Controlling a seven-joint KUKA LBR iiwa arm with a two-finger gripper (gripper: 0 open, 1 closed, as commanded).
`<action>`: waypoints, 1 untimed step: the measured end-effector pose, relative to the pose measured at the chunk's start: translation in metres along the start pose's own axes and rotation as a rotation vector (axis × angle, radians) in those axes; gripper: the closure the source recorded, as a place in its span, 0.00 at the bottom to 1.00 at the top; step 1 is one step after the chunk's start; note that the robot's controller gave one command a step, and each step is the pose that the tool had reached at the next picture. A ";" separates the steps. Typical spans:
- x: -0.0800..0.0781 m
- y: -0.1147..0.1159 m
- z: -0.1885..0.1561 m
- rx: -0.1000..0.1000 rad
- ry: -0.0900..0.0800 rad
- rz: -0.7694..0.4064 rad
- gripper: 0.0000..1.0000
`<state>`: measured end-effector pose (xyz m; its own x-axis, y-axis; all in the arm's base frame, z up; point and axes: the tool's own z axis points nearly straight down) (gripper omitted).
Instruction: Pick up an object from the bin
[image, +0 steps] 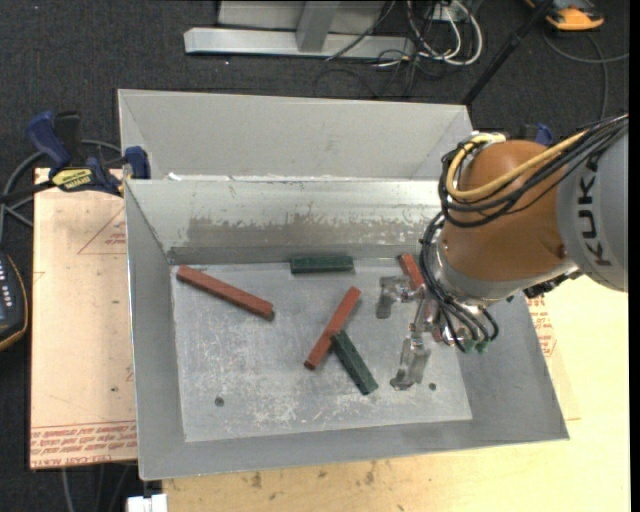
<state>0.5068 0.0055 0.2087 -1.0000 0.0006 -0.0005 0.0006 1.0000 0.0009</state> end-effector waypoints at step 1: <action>-0.024 0.017 0.138 0.000 0.001 0.028 0.00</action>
Offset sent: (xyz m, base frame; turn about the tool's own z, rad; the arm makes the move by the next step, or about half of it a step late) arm 0.0241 0.0167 -0.1350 0.0294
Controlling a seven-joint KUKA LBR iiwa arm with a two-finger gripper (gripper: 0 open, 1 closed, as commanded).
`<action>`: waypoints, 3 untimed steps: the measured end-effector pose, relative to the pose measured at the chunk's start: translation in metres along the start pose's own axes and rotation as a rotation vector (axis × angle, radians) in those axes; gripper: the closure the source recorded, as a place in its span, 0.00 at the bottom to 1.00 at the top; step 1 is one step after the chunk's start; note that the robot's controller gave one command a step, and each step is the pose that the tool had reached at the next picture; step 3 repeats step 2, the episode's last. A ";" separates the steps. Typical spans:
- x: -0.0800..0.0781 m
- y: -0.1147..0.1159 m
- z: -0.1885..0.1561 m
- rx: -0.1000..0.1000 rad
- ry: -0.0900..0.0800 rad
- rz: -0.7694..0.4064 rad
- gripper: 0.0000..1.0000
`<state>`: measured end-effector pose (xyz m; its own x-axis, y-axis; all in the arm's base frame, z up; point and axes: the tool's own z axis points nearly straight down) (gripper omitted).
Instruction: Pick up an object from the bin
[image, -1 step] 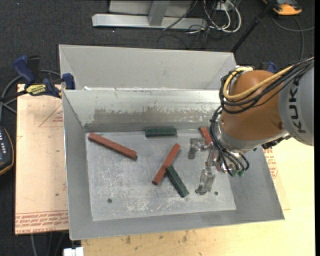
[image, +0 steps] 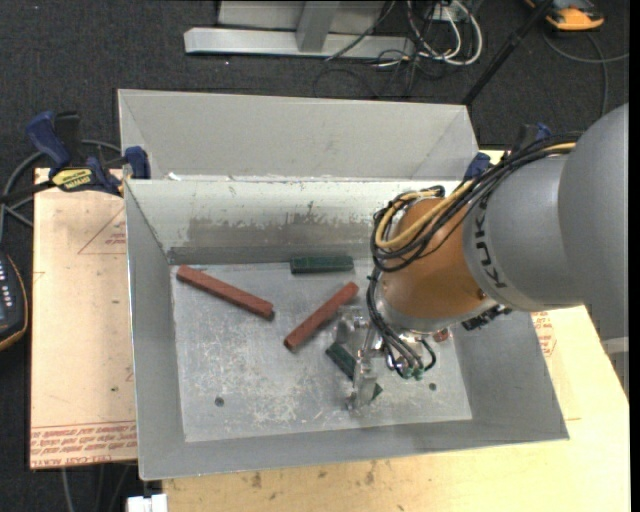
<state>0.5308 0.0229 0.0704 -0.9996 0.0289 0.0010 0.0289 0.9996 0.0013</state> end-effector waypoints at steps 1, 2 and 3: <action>0.000 0.000 -0.003 0.000 -0.001 0.000 1.00; 0.002 -0.005 -0.175 0.000 -0.012 -0.019 1.00; 0.002 -0.005 -0.175 0.000 -0.012 -0.019 1.00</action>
Offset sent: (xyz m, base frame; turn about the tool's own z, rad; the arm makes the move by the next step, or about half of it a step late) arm 0.0000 0.0000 0.0000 0.0000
